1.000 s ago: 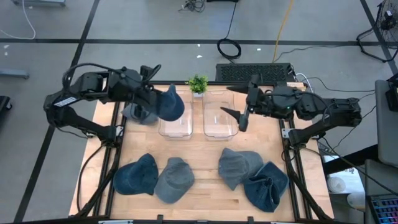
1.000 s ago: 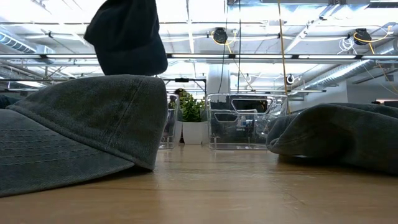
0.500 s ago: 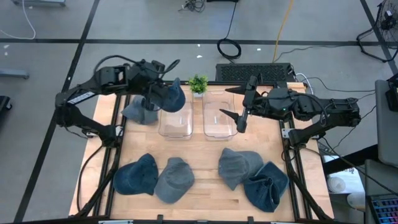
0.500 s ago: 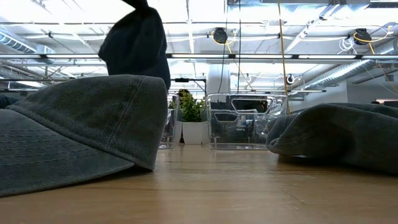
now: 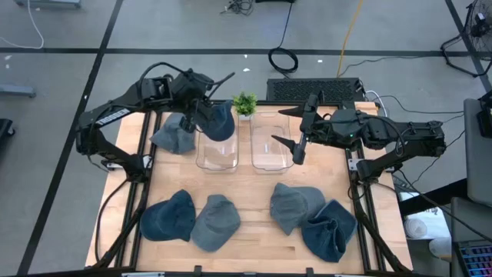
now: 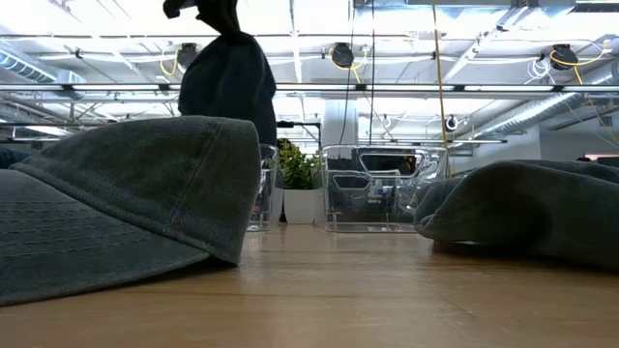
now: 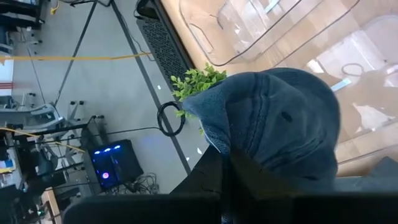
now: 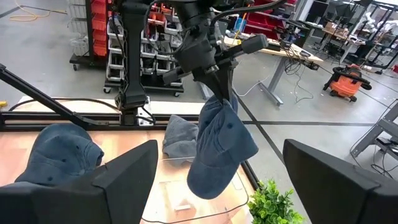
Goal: Pick & Place hat
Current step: Put the top blue cap into the left transparent bin
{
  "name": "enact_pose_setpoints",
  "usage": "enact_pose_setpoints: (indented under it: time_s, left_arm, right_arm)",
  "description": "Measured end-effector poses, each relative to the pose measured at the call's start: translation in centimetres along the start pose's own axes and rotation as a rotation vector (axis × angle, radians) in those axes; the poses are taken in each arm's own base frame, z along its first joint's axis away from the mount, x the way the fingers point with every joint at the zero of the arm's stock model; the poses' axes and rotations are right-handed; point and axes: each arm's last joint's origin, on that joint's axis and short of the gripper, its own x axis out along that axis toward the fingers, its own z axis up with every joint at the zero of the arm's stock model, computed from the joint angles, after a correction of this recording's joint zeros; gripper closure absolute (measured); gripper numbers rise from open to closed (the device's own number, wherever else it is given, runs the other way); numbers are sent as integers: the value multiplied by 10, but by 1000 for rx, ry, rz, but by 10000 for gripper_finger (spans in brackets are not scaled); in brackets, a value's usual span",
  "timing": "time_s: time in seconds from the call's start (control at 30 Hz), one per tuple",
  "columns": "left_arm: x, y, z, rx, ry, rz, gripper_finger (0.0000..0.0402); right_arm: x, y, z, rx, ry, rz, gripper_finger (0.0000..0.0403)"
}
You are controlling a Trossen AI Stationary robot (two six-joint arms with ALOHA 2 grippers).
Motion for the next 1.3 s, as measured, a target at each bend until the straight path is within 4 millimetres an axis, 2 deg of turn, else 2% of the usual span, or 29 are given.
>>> enact_pose_setpoints:
  time_s: [0.3, 0.37, 0.43, 0.67, 0.77, 0.93, 1.3]
  left_arm:
    - [0, 0, 0, -1, -17, -4, 400]
    - [2, 1, 0, -4, -15, -3, 400]
    - [4, 3, -2, -12, -8, -8, 400]
    - [15, 12, -17, -53, -28, -27, 400]
    - [24, 15, -24, -68, -47, -40, 400]
    - [47, 7, -30, -87, -75, -89, 400]
    - [93, -23, -34, -103, -106, -168, 400]
  right_arm:
    - [0, 0, 0, -13, 1, -6, 73]
    - [0, -2, 0, -14, 6, -53, 71]
    - [0, -3, -1, 2, 20, -103, 68]
    - [0, -3, -3, 5, 31, -98, 60]
    - [0, -3, -3, 6, 32, -98, 62]
    - [0, -3, -3, 8, 29, -98, 63]
    - [0, -3, -3, 6, 34, -99, 63]
